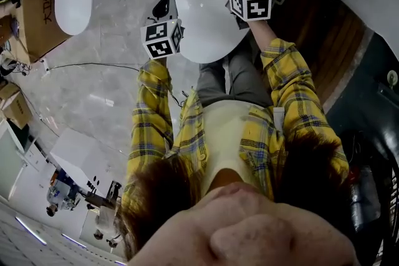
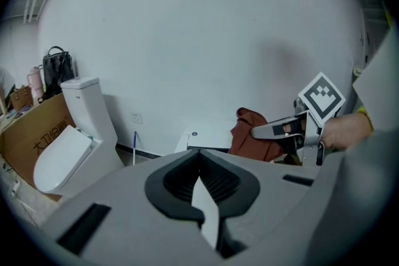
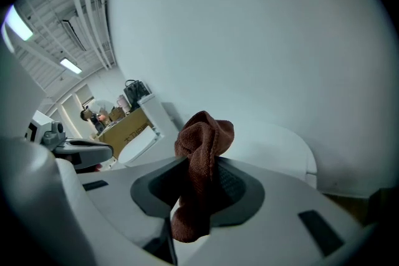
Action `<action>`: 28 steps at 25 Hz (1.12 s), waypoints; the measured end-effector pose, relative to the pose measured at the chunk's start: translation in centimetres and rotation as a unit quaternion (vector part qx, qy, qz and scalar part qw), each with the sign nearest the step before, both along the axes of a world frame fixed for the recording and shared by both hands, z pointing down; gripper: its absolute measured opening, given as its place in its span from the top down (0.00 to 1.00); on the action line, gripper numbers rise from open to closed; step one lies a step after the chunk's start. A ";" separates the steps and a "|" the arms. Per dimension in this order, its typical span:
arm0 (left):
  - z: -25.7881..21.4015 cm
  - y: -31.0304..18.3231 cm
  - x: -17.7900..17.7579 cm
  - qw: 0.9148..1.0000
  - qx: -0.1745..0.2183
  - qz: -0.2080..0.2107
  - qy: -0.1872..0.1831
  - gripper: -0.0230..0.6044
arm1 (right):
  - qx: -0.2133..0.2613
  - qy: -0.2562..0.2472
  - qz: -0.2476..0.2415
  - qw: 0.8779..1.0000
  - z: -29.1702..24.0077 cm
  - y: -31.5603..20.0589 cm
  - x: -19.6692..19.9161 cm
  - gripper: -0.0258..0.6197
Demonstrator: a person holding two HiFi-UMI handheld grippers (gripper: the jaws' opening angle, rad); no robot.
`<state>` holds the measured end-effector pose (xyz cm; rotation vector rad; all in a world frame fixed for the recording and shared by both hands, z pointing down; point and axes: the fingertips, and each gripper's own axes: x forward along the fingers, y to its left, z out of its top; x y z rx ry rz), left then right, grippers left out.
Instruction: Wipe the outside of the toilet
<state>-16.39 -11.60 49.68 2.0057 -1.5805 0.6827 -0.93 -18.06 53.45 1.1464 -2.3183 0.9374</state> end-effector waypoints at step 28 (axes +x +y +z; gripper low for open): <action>2.9 1.2 -5.1 0.997 -0.048 -0.066 0.012 0.95 | -0.093 0.053 -0.074 0.991 10.1 -3.3 -10.0 0.77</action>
